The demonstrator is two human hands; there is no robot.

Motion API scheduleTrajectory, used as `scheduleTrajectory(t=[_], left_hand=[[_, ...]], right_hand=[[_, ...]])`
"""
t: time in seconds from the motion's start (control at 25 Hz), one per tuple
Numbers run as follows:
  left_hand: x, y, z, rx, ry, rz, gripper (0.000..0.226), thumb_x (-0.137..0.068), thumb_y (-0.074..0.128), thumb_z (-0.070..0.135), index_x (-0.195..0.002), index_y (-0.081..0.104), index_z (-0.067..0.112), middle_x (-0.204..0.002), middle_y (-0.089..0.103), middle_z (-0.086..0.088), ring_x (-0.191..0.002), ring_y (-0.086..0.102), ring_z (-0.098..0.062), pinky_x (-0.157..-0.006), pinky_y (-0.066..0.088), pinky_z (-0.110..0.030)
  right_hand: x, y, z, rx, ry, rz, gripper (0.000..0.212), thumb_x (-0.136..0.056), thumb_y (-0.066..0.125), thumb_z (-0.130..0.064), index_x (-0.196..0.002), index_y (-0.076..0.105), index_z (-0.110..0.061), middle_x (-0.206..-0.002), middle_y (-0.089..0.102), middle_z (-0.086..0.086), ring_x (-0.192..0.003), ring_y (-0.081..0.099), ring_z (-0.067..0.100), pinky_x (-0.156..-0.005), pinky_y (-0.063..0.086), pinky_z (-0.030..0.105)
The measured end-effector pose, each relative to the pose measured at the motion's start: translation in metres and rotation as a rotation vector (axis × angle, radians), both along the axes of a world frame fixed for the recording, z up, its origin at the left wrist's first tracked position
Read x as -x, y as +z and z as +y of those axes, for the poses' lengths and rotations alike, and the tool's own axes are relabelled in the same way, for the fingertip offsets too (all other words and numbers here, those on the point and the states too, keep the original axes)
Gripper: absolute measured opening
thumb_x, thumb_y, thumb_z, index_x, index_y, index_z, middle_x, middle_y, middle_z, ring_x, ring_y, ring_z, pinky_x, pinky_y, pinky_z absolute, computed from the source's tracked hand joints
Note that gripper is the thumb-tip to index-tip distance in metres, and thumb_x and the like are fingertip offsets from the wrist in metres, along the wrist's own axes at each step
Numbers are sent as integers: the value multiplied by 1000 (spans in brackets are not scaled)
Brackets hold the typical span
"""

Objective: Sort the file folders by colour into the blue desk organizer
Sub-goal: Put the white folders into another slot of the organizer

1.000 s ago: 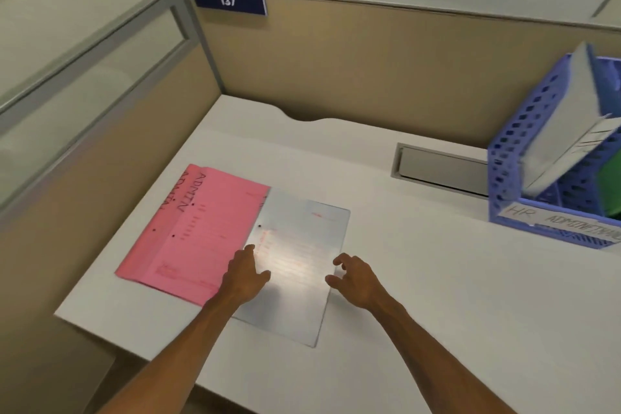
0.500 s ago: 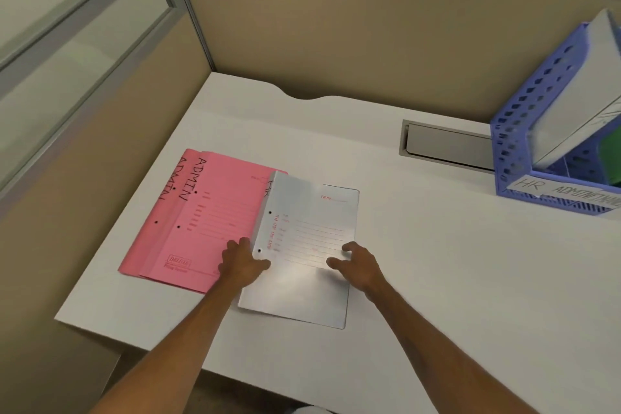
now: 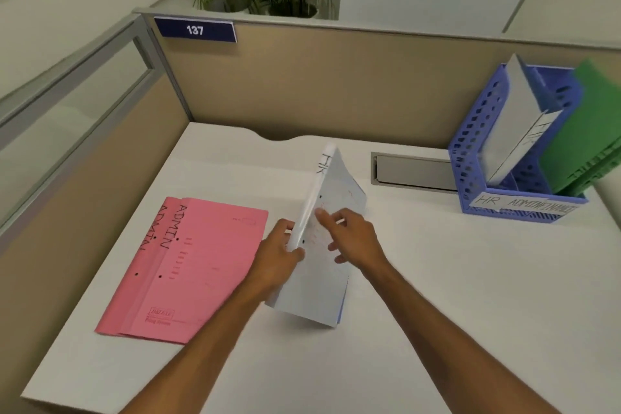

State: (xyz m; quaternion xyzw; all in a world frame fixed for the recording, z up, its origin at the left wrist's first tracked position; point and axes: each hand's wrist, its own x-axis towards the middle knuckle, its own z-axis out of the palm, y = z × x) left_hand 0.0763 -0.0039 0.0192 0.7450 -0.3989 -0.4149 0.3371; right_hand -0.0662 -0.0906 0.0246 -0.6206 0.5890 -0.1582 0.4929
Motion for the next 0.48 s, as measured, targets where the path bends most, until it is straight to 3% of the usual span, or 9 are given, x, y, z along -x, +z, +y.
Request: scheduleTrajectory(t=[0.12,0.2,0.36,0.48], left_hand=[[50,14,-22,119,-44,-110,37,-93,62,18,-117,39,33,-109,56,9,-78,59,-3,-55,40,-4],[85,18,-31,207,-56,-91,39,-93,62,17,-116,37,36,-108,53,12,-76,57,1,-49,40,-1],[147,19,-48,332,-117,20,42,-90,67,21,-112,40,44,-113,57,17,-93,62,-3,-71,52,-5],[189,25,-67,393,-225,74,49,-85,72,30,-120,42,46,-125,53,23,-107,57,2,-83,45,-4]], right_hand=[[18,42,-21,33,-99,-61,65,-79,60,-72,-116,55,-19,-106,69,5,-65,73,19,-49,60,29],[40,59,-33,98,-141,-40,57,-80,68,-63,-114,53,-19,-107,69,6,-61,73,19,-47,59,27],[96,77,-50,228,-227,-19,42,-84,74,-37,-113,58,-11,-105,69,12,-71,74,25,-50,61,34],[146,90,-57,357,-287,4,34,-85,72,-32,-110,62,-11,-101,71,10,-73,72,23,-56,63,38]])
